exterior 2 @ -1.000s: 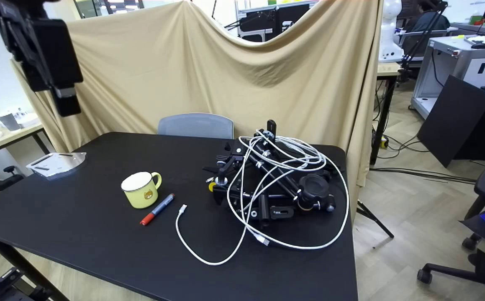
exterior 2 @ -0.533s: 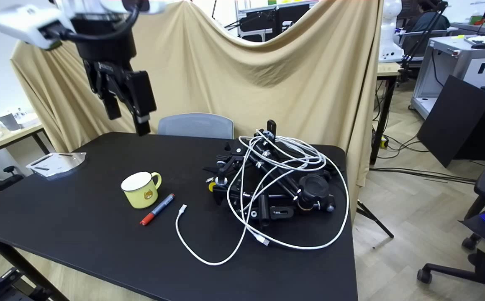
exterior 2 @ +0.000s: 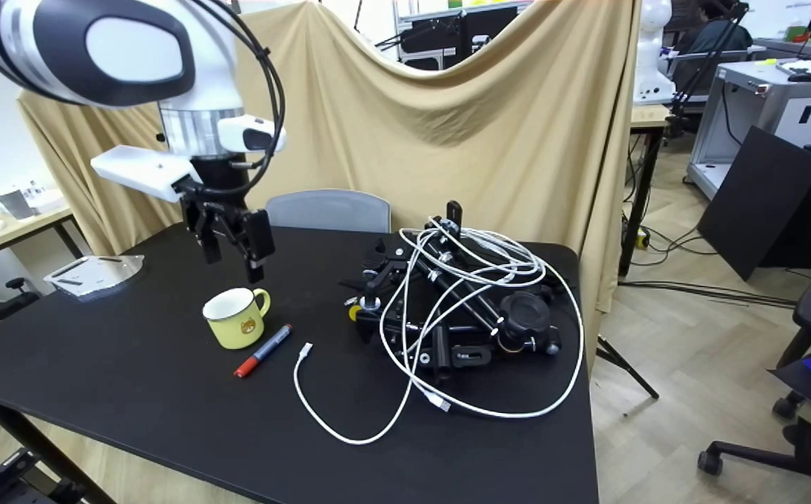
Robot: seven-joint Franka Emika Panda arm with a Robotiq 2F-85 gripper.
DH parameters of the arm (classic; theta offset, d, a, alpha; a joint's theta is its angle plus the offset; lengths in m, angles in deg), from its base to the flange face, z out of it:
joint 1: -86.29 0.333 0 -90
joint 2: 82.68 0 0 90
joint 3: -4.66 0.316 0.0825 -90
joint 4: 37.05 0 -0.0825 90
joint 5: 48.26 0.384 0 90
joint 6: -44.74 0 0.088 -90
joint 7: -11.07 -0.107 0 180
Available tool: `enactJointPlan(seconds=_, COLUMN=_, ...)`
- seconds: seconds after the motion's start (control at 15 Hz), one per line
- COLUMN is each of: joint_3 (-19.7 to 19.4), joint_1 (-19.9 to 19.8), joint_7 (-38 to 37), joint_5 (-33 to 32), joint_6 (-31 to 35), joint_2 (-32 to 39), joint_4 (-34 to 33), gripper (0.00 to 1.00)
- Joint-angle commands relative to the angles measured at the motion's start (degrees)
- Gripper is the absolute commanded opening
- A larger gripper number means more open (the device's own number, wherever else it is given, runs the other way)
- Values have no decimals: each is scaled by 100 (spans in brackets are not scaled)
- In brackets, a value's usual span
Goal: Put the marker in the cup
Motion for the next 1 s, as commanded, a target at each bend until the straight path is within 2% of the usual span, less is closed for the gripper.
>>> enactJointPlan(seconds=0.0, joint_3=249, joint_1=207, joint_7=-511, joint_5=314, joint_6=497, joint_2=71, joint_4=191, gripper=100)
enactJointPlan(seconds=0.07, joint_3=175, joint_1=145, joint_7=-219, joint_5=194, joint_6=337, joint_2=128, joint_4=93, gripper=100)
enactJointPlan(seconds=0.33, joint_3=259, joint_1=191, joint_7=-375, joint_5=114, joint_6=548, joint_2=123, joint_4=162, gripper=100)
enactJointPlan(seconds=0.67, joint_3=389, joint_1=253, joint_7=-541, joint_5=-278, joint_6=2124, joint_2=219, joint_4=672, gripper=100)
enactJointPlan(seconds=0.93, joint_3=466, joint_1=390, joint_7=-404, joint_5=37, joint_6=2828, joint_2=565, joint_4=952, gripper=100)
